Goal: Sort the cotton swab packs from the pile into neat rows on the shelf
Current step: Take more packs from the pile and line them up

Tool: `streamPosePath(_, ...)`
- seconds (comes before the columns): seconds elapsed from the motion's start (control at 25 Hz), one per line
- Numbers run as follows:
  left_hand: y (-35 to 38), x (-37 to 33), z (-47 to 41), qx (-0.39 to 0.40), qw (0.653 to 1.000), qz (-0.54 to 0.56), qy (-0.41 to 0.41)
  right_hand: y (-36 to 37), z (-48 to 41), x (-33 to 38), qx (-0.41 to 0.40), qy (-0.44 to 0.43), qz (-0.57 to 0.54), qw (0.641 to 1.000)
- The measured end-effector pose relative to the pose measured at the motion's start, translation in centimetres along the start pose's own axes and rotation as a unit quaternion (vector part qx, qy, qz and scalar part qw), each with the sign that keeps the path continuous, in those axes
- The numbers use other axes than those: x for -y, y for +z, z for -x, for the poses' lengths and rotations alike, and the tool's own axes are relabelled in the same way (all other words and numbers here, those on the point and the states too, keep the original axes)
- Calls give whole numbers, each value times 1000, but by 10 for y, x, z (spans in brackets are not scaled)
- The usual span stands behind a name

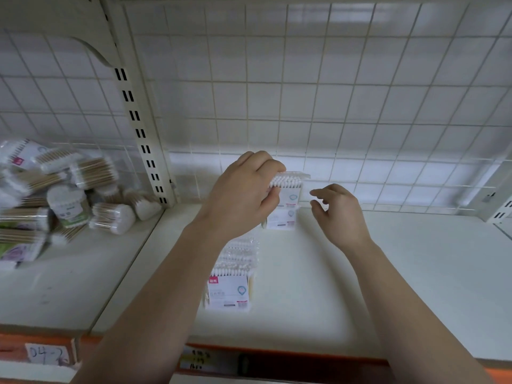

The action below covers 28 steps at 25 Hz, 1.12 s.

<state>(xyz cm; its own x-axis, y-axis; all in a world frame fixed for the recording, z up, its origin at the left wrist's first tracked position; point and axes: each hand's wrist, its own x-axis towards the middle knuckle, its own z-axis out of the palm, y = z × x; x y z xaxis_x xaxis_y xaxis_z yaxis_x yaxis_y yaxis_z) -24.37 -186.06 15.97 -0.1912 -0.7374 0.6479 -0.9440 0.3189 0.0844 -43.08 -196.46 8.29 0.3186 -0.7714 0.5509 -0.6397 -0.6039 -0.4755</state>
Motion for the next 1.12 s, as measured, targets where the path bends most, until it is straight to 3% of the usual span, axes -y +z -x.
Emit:
streamPosePath(0.28,24,-13,7,67,997,-24,-24,-9,23,-27,62,44,46,996)
streamPosePath(0.6,41,-10,9,208,976,-38,-53,-1,34,-35,99,56,61,992)
streamPosePath(1.12,51,-6,-13,242,965,-73,-69,1,39,-37,111,72,43,990)
